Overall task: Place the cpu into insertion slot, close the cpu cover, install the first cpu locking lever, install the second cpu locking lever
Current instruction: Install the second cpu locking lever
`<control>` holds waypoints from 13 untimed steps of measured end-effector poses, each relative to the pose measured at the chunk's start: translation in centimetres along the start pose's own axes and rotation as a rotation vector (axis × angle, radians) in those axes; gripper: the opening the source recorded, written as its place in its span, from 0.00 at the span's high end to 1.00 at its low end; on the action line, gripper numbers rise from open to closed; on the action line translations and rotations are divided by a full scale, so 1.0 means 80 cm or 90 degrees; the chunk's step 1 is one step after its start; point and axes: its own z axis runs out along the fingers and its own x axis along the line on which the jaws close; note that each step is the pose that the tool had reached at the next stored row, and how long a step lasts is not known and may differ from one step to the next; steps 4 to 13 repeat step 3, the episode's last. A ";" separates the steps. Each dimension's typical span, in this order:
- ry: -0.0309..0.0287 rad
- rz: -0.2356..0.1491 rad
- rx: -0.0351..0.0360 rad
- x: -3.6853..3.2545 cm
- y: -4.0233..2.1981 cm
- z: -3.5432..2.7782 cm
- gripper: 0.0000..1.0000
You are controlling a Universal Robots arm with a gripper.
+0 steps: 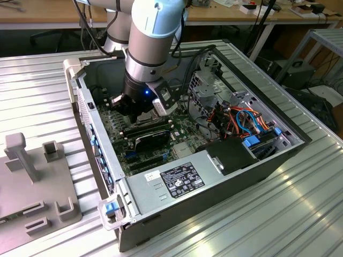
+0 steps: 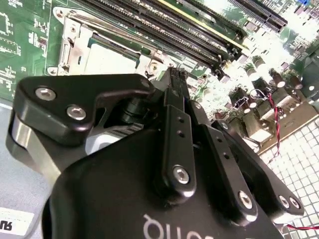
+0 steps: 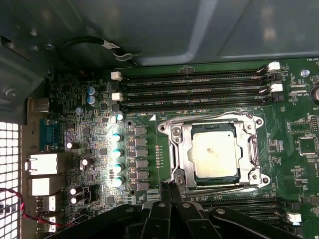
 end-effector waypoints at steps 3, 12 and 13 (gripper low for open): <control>0.0000 0.000 -0.0003 0.0000 0.0000 0.0000 0.89; 0.0000 0.000 -0.0003 0.0000 0.0000 0.0000 0.89; 0.0000 0.000 -0.0003 0.0000 0.0000 0.0000 0.89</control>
